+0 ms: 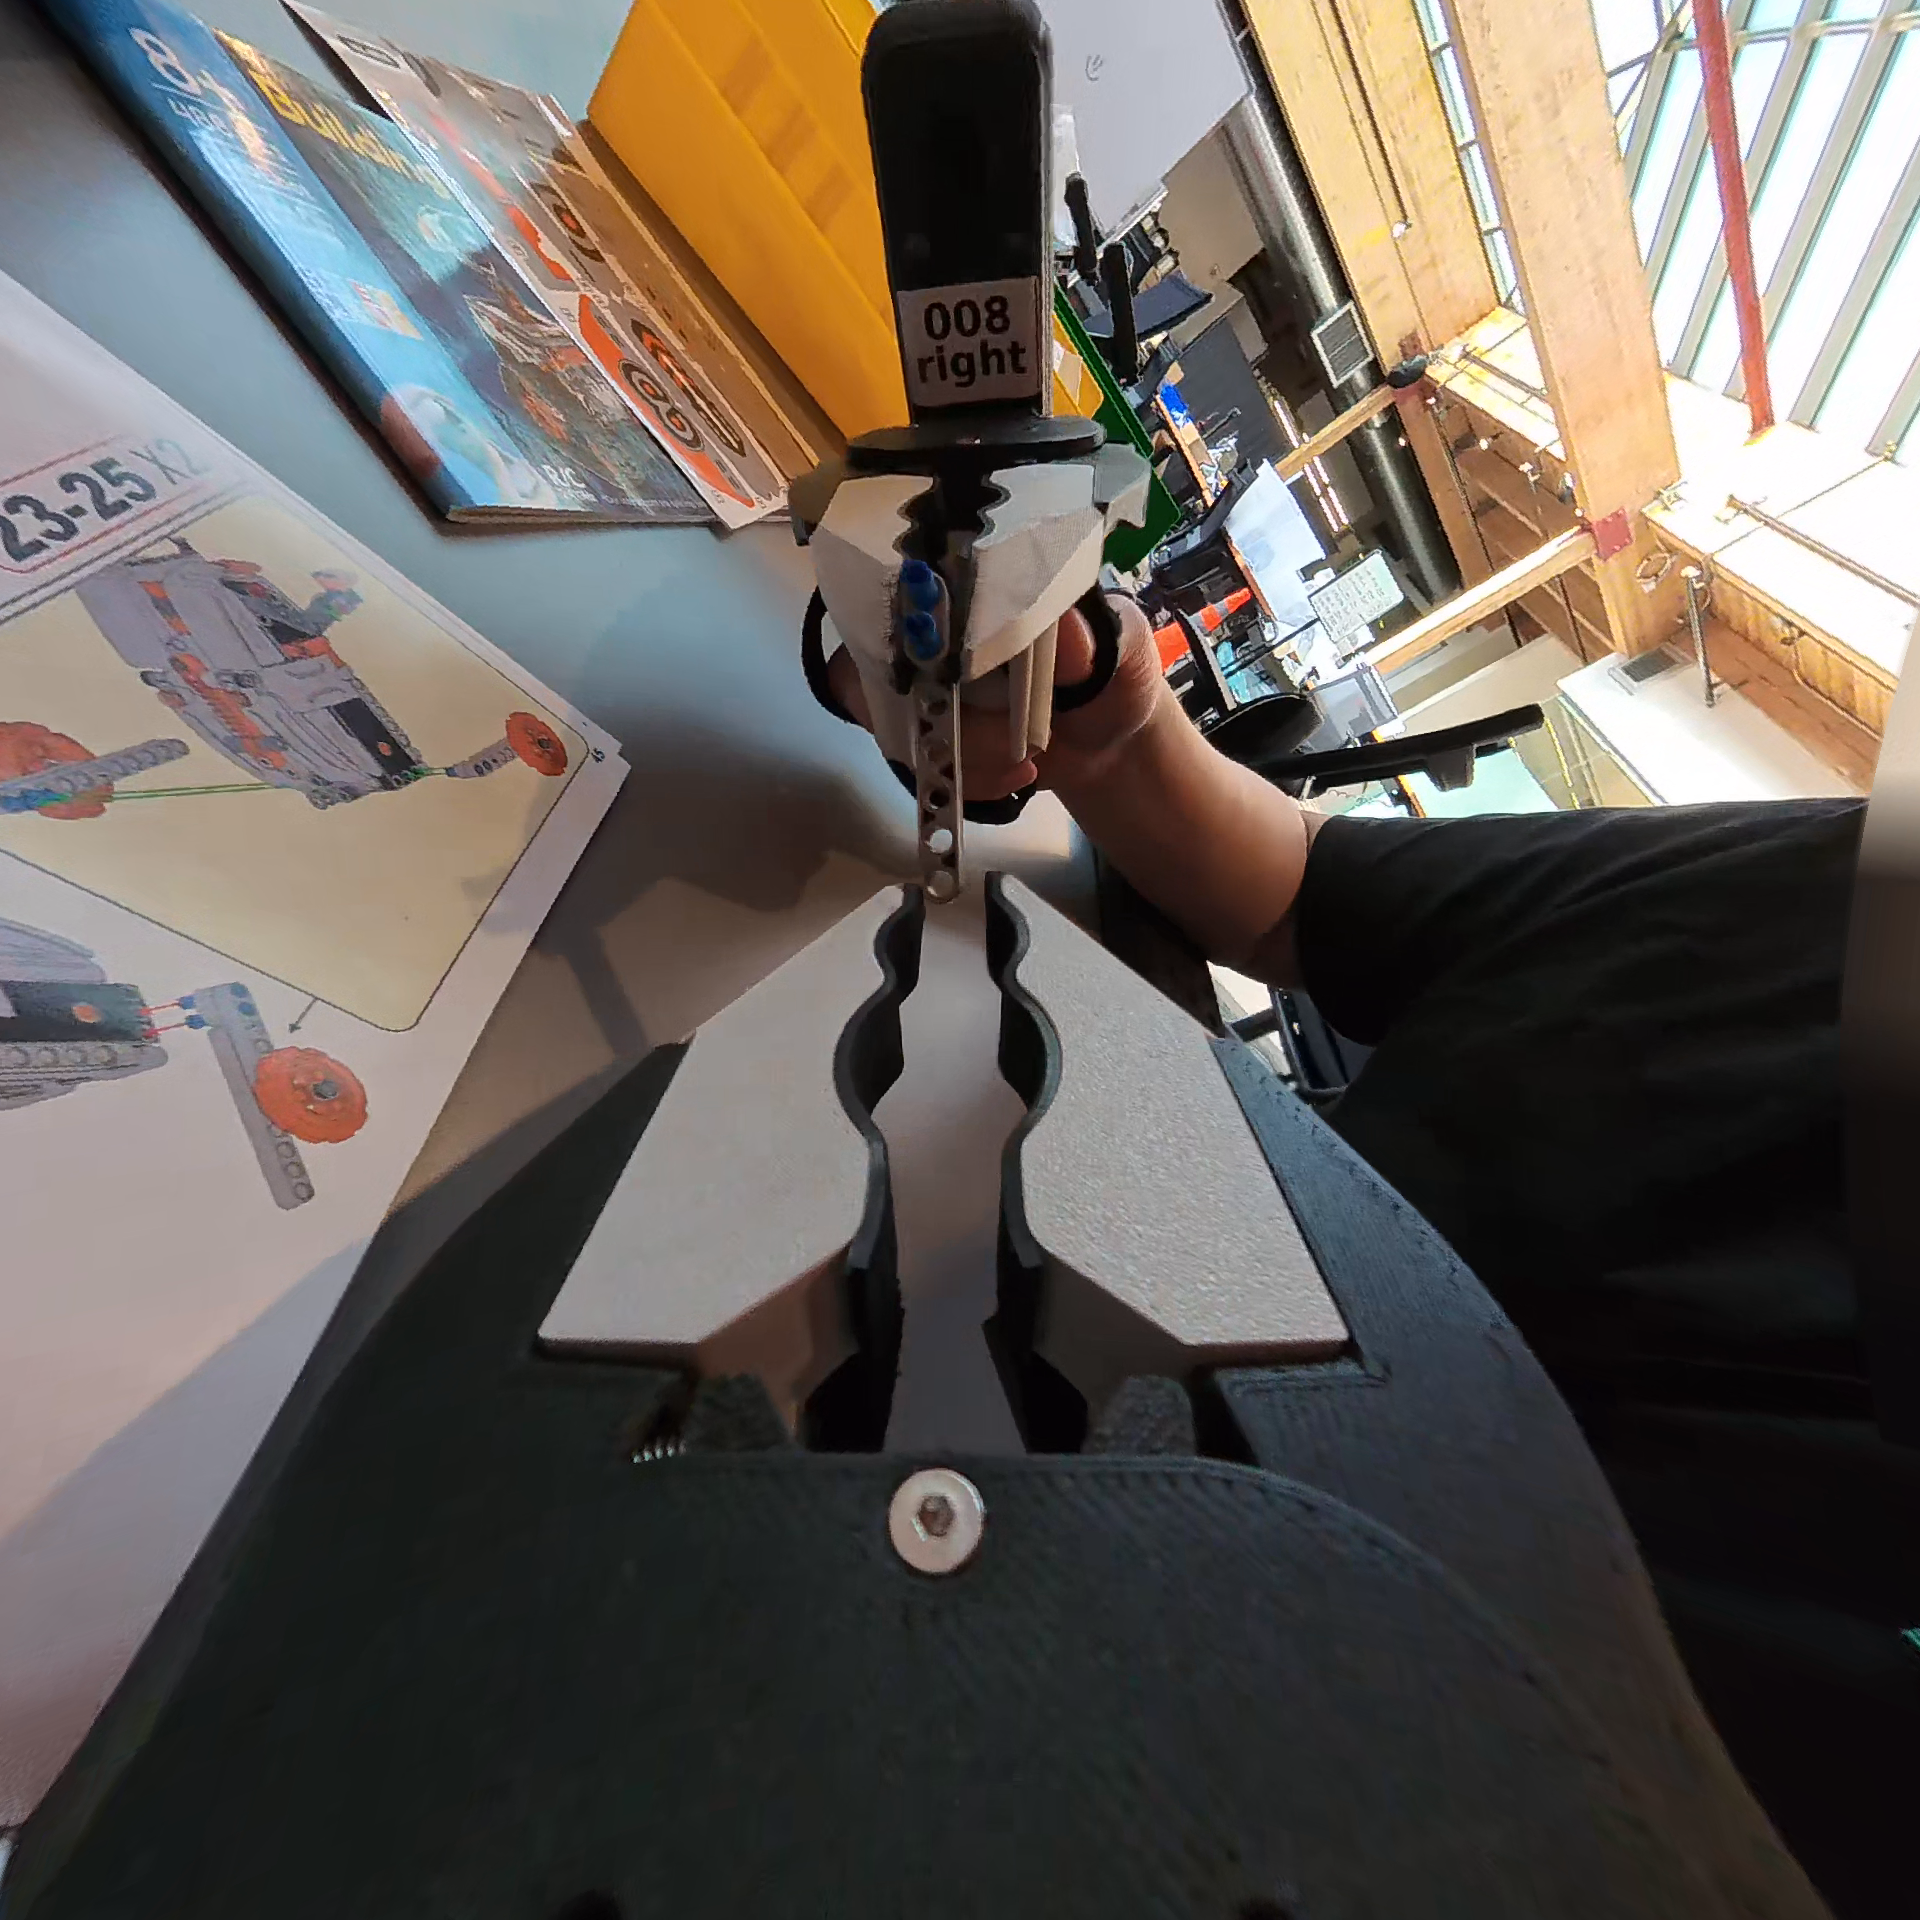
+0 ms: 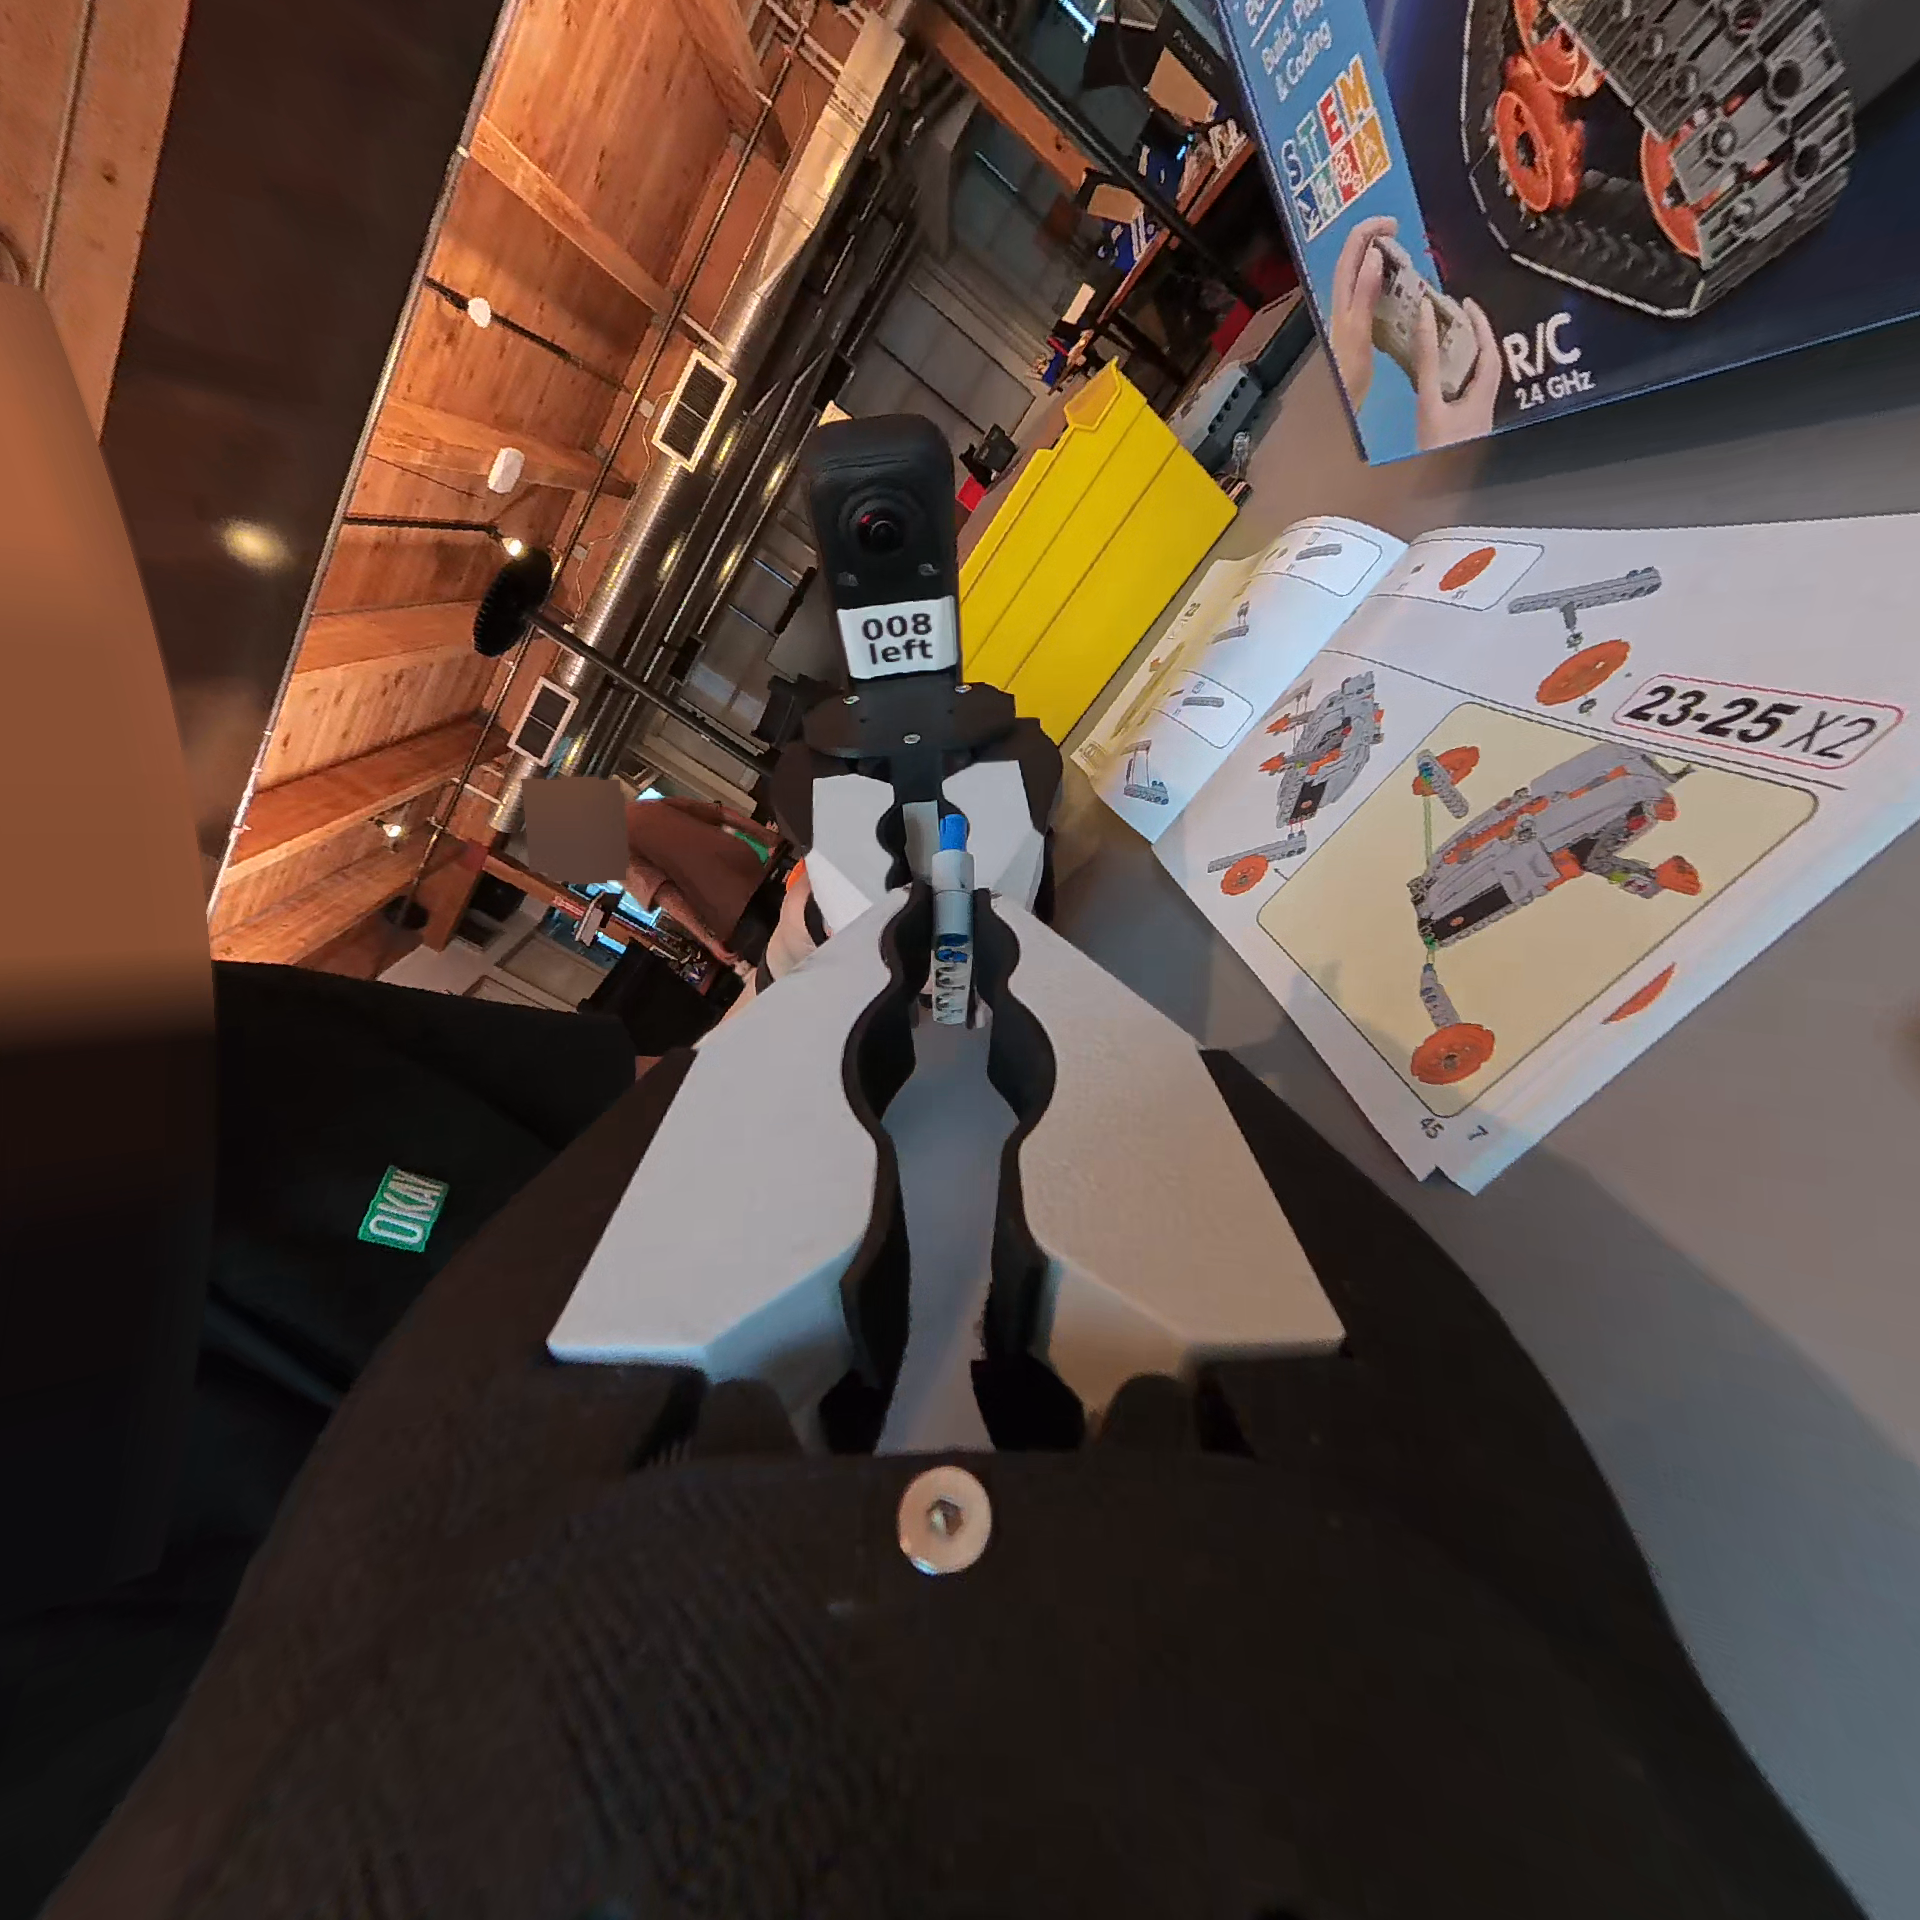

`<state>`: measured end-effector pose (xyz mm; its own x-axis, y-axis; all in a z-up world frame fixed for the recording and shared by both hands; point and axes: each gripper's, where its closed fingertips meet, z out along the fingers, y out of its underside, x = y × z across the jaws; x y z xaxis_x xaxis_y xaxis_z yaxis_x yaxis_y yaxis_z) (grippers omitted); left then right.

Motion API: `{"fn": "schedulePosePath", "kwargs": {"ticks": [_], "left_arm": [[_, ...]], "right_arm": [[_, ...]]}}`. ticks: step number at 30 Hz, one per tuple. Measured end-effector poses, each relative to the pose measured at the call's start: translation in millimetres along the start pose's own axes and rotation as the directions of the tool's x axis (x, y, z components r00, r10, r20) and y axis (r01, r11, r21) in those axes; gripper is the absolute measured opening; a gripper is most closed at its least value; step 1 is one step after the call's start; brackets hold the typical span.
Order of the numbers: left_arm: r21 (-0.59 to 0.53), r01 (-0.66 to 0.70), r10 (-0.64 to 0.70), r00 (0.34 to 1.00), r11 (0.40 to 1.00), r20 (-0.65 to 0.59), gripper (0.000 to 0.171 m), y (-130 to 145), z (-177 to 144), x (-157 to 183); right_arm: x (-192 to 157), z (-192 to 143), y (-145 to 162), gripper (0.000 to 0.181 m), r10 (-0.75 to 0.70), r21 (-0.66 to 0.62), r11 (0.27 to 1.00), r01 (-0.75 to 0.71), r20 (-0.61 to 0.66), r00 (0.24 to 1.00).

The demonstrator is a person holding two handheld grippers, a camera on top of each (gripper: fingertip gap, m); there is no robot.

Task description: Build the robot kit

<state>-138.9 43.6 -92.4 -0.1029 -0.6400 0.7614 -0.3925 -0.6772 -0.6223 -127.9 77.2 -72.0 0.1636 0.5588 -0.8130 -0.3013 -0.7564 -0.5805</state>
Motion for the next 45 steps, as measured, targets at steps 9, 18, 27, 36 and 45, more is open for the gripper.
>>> {"fn": "schedulePosePath", "kwargs": {"ticks": [9, 18, 27, 36, 45], "left_arm": [[-0.011, 0.021, -0.021, 0.999, 1.0, -0.035, 0.005, 2.6, 1.8, 3.3], [0.146, 0.04, -0.044, 0.999, 0.989, 0.028, 0.005, -13.8, -31.1, 7.9], [0.071, 0.02, -0.023, 0.999, 0.997, 0.045, 0.006, -2.1, -28.2, 10.8], [-0.01, 0.011, -0.009, 0.985, 1.0, 0.17, 0.006, 17.2, -23.1, 10.5], [0.011, 0.043, -0.044, 0.972, 0.999, 0.23, 0.006, 15.8, -29.7, 1.7]], "right_arm": [[-6.0, 5.9, 3.0, 0.005, -0.02, -0.001, 1.0, 0.02, 0.038, 0.999], [-4.7, -11.8, -28.2, 0.043, -0.229, 0.153, 0.959, 0.239, -0.077, 0.97], [34.2, -7.3, -7.2, 0.035, -0.429, -0.083, 0.902, 0.423, -0.278, 0.86], [42.6, -9.6, 0.9, 0.021, -0.404, -0.146, 0.915, 0.377, -0.304, 0.863], [13.3, -1.6, 0.8, 0.018, -0.276, -0.041, 0.961, 0.273, -0.102, 0.956]]}}
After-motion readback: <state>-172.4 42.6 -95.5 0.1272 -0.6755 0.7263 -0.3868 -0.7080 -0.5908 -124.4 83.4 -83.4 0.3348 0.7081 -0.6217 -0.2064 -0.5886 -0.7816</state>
